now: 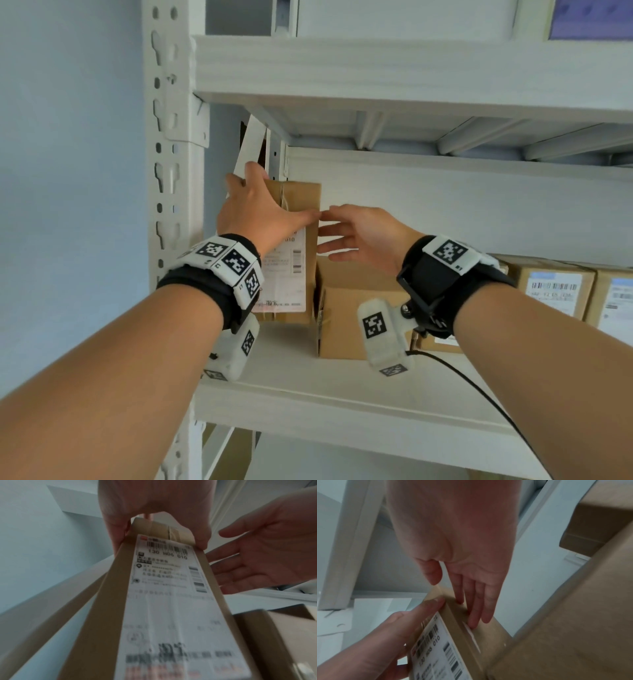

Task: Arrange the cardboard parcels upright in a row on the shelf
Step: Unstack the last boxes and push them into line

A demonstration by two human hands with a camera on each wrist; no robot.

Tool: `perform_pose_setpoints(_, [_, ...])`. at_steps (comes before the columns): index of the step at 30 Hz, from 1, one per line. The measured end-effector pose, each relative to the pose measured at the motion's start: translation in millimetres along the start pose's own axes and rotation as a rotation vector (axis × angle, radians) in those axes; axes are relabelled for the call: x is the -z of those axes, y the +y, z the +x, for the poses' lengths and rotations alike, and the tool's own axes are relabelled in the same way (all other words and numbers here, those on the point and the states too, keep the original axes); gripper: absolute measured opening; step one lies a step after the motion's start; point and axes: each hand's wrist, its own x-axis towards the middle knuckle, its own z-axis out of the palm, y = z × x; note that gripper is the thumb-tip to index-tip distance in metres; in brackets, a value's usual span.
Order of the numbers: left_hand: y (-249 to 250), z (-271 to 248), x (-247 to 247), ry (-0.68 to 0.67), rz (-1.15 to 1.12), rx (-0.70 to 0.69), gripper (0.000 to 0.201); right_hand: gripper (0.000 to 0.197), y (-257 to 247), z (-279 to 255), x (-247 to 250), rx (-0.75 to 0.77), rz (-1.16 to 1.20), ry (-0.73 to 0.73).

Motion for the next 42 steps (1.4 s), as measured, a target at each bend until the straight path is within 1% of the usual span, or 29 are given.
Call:
perform_pose_setpoints(4, [-8,-6,-8,-0.080,0.033,0.019,0.072,0.035,10,-2,0,-0.059,-0.037,0.008])
perform_pose_setpoints(8, [-5,-5,-8,-0.151,0.079,0.022,0.072,0.034,14,-4,5,-0.057,-0.104,0.038])
perform_pose_setpoints(10, [0,-5,-6,-0.107,0.078,-0.007,0.069,0.035,12,-6,13,-0.039,-0.193,0.085])
perform_pose_setpoints(11, [3,-6,-5,-0.049,0.068,-0.060,0.062,0.034,11,-7,18,-0.026,-0.260,0.110])
perform_pose_setpoints(13, [13,-10,-4,0.097,0.036,-0.225,0.044,0.032,9,-11,31,0.003,-0.400,0.167])
perform_pose_setpoints(14, [20,-13,-3,0.137,0.021,-0.297,0.036,0.030,9,-13,37,0.015,-0.450,0.195])
perform_pose_setpoints(15, [27,-16,-2,0.136,0.007,-0.340,0.028,0.028,10,-16,43,0.022,-0.481,0.221])
perform_pose_setpoints(16, [33,-19,-3,0.095,-0.003,-0.356,0.023,0.027,10,-18,49,0.024,-0.501,0.243])
perform_pose_setpoints(17, [39,-21,-5,0.026,-0.001,-0.354,0.021,0.026,12,-21,53,0.022,-0.515,0.263])
perform_pose_setpoints(20, [47,-27,-14,-0.228,0.032,-0.319,0.028,0.023,17,-28,63,0.008,-0.552,0.318])
perform_pose_setpoints(22, [48,-31,-21,-0.426,0.088,-0.237,0.028,0.021,21,-32,68,-0.009,-0.600,0.337])
perform_pose_setpoints(24, [48,-34,-26,-0.598,0.128,-0.144,0.024,0.021,25,-36,72,-0.041,-0.711,0.338])
perform_pose_setpoints(26, [47,-37,-29,-0.680,0.190,-0.108,0.021,0.024,28,-41,73,-0.068,-0.885,0.349])
perform_pose_setpoints(28, [46,-39,-29,-0.717,0.257,-0.092,0.019,0.029,32,-45,73,-0.111,-1.003,0.333])
perform_pose_setpoints(29, [47,-41,-28,-0.735,0.282,-0.082,0.019,0.030,34,-45,73,-0.143,-1.022,0.307])
perform_pose_setpoints(31, [48,-43,-25,-0.747,0.349,-0.095,0.020,0.031,39,-45,72,-0.213,-1.001,0.241])
perform_pose_setpoints(33, [50,-45,-24,-0.735,0.404,-0.133,0.025,0.033,41,-44,71,-0.251,-0.956,0.181])
perform_pose_setpoints(35, [50,-46,-24,-0.774,0.389,-0.126,0.034,0.035,42,-46,68,-0.262,-0.933,0.158])
perform_pose_setpoints(37, [50,-48,-25,-0.814,0.321,-0.091,0.040,0.037,41,-49,68,-0.261,-0.922,0.160])
perform_pose_setpoints(39, [52,-48,-22,-0.780,0.277,-0.081,0.041,0.038,37,-51,70,-0.233,-0.907,0.191])
perform_pose_setpoints(42, [57,-44,-12,-0.622,0.272,-0.150,0.038,0.038,22,-53,75,-0.144,-0.845,0.283])
